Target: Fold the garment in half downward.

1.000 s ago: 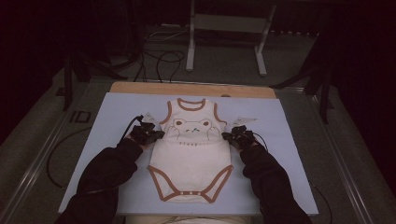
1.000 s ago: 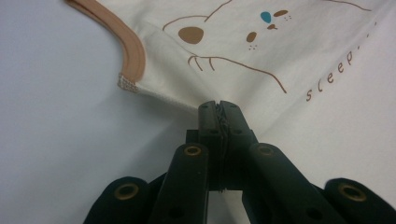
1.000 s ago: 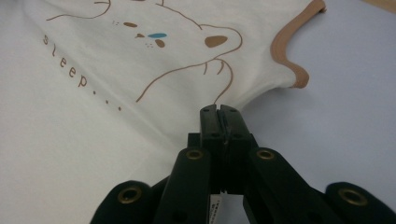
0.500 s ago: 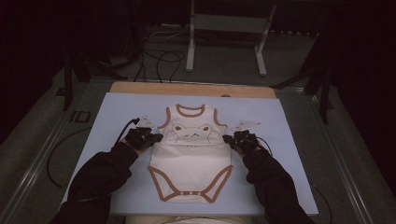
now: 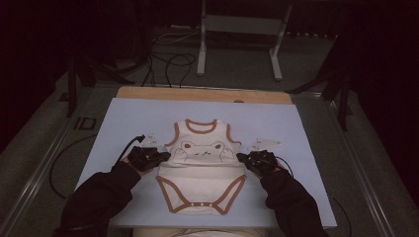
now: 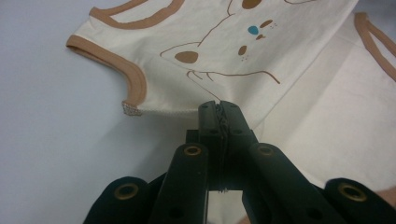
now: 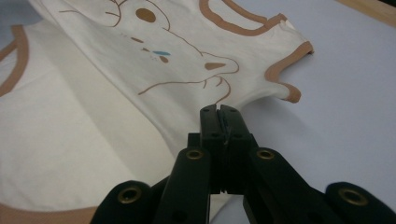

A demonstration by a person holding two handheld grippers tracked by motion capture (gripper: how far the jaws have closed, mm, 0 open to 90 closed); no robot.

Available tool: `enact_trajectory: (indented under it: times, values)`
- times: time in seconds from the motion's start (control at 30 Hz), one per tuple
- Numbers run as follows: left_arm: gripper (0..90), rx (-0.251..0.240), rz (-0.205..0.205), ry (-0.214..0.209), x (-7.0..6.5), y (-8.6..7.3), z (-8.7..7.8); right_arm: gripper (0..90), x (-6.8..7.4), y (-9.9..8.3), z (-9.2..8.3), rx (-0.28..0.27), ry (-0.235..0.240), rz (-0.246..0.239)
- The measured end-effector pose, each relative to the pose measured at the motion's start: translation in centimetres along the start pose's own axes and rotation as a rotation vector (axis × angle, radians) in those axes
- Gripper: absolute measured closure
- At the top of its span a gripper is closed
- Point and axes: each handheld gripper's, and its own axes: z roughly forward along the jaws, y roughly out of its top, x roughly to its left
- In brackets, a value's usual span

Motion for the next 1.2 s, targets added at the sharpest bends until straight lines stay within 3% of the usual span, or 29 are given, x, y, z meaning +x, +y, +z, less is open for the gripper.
enact_trajectory:
  times: [0.33, 0.67, 0.93, 1.1, 1.2]
  values:
    - [90.0, -0.002, 0.024, -0.01, -2.2, -1.6, -0.9, 89.9, 1.7, -1.8, -0.8, 0.01, 0.018, 0.009]
    - [90.0, -0.002, 0.037, -0.029, -4.0, -2.7, -1.8, 89.9, 2.9, -2.7, -1.7, 0.029, 0.014, -0.014]
    - [90.0, 0.019, 0.019, -0.037, -5.2, -4.2, -1.5, 89.9, 3.9, -4.0, -1.9, 0.048, 0.021, -0.021]
    - [90.0, 0.037, 0.036, -0.03, -6.0, -4.9, -1.1, 89.9, 4.2, -4.6, -1.9, 0.059, 0.026, -0.013]
    - [90.0, 0.041, 0.026, -0.036, -6.2, -5.3, -1.0, 89.9, 4.4, -5.0, -1.7, 0.072, 0.031, -0.014]
